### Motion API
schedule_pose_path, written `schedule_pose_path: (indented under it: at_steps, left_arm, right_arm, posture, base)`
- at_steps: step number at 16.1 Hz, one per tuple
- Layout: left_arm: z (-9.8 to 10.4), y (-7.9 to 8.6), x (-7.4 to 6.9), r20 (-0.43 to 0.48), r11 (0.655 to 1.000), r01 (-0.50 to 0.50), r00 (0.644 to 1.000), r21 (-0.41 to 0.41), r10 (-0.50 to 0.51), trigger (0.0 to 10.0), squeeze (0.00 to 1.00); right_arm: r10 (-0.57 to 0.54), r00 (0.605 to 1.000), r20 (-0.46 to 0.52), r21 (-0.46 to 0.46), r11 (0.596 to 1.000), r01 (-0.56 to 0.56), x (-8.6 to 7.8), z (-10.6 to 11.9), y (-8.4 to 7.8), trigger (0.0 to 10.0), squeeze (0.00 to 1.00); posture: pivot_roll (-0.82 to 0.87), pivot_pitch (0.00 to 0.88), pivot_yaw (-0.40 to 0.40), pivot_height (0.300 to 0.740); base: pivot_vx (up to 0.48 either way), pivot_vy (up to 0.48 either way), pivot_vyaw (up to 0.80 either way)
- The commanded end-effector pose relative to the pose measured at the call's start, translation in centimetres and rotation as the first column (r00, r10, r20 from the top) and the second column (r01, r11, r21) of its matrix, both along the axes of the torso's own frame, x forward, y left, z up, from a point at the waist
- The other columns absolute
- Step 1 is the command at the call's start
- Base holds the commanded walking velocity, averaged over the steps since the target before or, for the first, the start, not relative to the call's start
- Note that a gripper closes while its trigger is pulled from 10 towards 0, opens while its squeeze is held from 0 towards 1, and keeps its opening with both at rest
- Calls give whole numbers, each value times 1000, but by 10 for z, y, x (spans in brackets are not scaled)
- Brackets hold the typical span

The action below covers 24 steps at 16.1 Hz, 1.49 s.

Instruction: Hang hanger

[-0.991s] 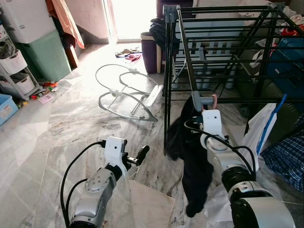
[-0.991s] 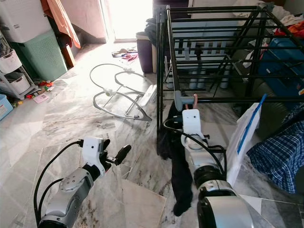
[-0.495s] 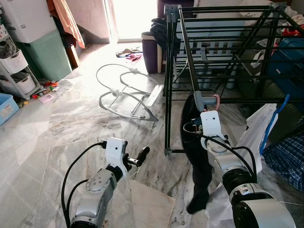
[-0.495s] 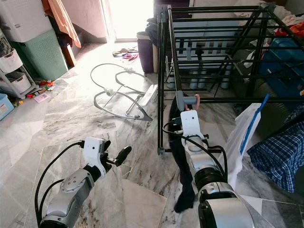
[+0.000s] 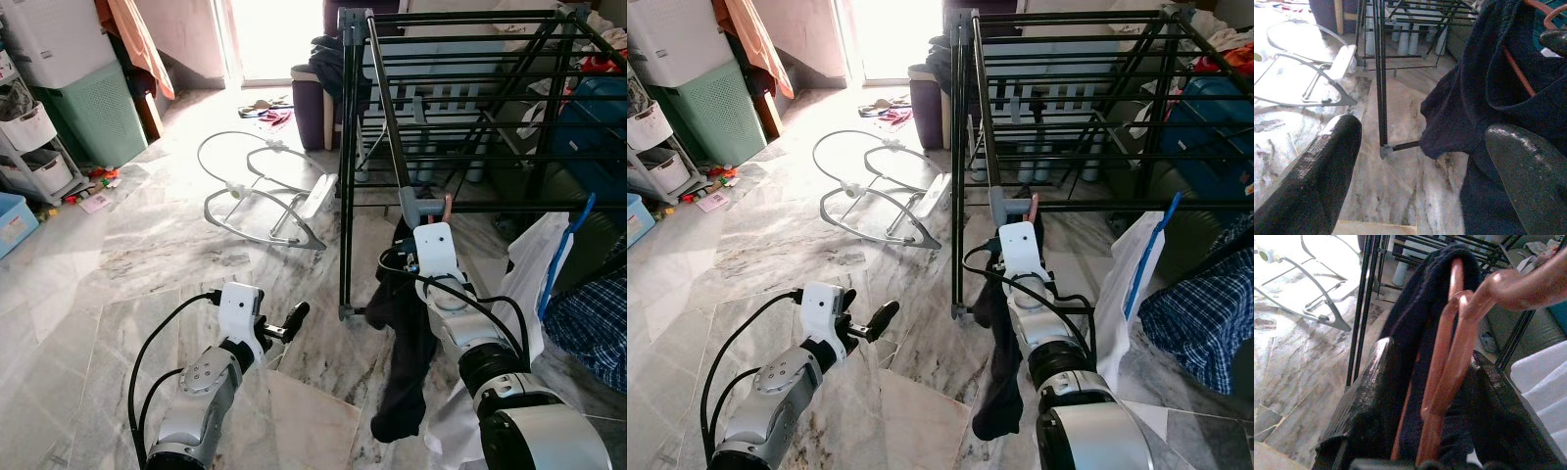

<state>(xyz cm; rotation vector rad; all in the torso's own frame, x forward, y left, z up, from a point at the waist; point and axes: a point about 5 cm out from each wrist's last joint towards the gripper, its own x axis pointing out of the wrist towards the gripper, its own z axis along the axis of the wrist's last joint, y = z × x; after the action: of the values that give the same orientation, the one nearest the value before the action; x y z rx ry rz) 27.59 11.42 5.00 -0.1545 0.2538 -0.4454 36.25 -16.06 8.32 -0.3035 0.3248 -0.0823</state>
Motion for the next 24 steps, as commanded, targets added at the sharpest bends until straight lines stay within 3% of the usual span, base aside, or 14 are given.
schedule_pose_path:
  at_steps: [1, 3, 14, 19, 22, 24]
  left_arm:
    - [1, 0, 2, -1, 1000, 1, 1000, 19, -1, 10000, 0]
    - [1, -1, 2, 0, 1000, 1, 1000, 18, -1, 10000, 0]
    - [1, -1, 3, 2, 1000, -1, 1000, 20, 1, 10000, 0]
    - [2, 2, 7, 15, 998, -46, 999, 40, 46, 10000, 0]
    - [1, 7, 12, 22, 988, -135, 991, 71, 133, 10000, 0]
    - [0, 4, 11, 27, 991, -106, 994, 77, 105, 10000, 0]
  right_arm:
    - [9, 999, 31, 1, 1000, -9, 6, 10, 6, 10000, 0]
    - [0, 1000, 22, 1, 1000, 0, 6, 9, 7, 0, 0]
    - [-15, 1000, 9, 37, 999, 15, 1, 1, 6, 0, 0]
    - [18, 994, 108, 100, 995, -29, 4, 20, 14, 0, 0]
    - [56, 980, 191, 92, 993, -75, -6, 28, 17, 0, 0]
    - [39, 972, 234, 89, 994, -61, -12, 32, 12, 0, 0]
  posture:
    - [-158, 0, 50, 740]
    - [-154, 0, 46, 740]
    - [-155, 0, 51, 740]
    - [-158, 0, 48, 740]
    - [-163, 0, 41, 740]
    - [-167, 0, 38, 740]
  base:
    - [0, 0, 0]
    - [0, 0, 0]
    - [0, 0, 0]
    - [0, 0, 0]
    - [0, 0, 0]
    - [0, 0, 0]
